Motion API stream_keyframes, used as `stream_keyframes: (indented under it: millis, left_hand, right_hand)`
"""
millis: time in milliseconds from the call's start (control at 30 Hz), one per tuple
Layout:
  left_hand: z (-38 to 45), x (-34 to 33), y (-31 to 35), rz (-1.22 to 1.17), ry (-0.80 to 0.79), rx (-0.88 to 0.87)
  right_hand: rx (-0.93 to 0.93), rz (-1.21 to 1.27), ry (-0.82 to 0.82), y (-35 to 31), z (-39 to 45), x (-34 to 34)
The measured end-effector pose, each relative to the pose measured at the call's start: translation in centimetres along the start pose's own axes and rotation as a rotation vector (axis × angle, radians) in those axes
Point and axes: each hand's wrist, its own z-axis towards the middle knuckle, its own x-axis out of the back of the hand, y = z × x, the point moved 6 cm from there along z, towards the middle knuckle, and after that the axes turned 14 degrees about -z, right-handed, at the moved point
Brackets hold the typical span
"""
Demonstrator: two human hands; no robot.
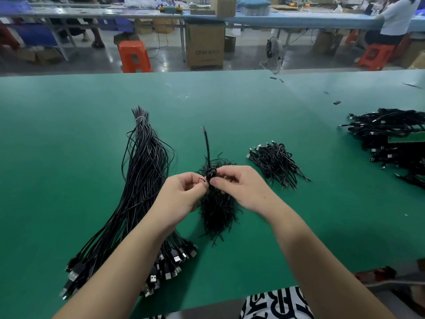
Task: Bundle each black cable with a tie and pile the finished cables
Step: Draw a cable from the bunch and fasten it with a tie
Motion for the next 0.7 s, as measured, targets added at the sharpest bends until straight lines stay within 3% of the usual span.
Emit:
stream_keyframes:
  millis: [167, 300, 400, 533, 700]
  left_hand:
    - [-0.1, 0.1, 1.5, 0.503, 0.073, -0.255]
    - [-1.2, -1.4, 2.5, 0.955, -0.041, -0.586]
    - [-1.8, -2.1, 2.4, 1.155, -0.129, -0.788]
    - [-2.0, -1.8, 2.2, 1.088, -0.126, -0.822]
    - [-0.7, 0.4, 1.9, 0.697, 0.043, -0.490]
  right_hand:
    - [-0.062, 0.010, 0.014, 0.7, 0.2, -0.7]
    - [-0.140, 0.136, -0.009, 1.4, 0.3, -1.6]
    - [-0.211, 0.200, -0.068, 2.0, 0.5, -2.6]
    - [-0.263, 0.320, -0.090, 2.4, 0.8, -2.9]
    - [-0.140, 0.318, -0.065, 1.4, 0.9, -2.3]
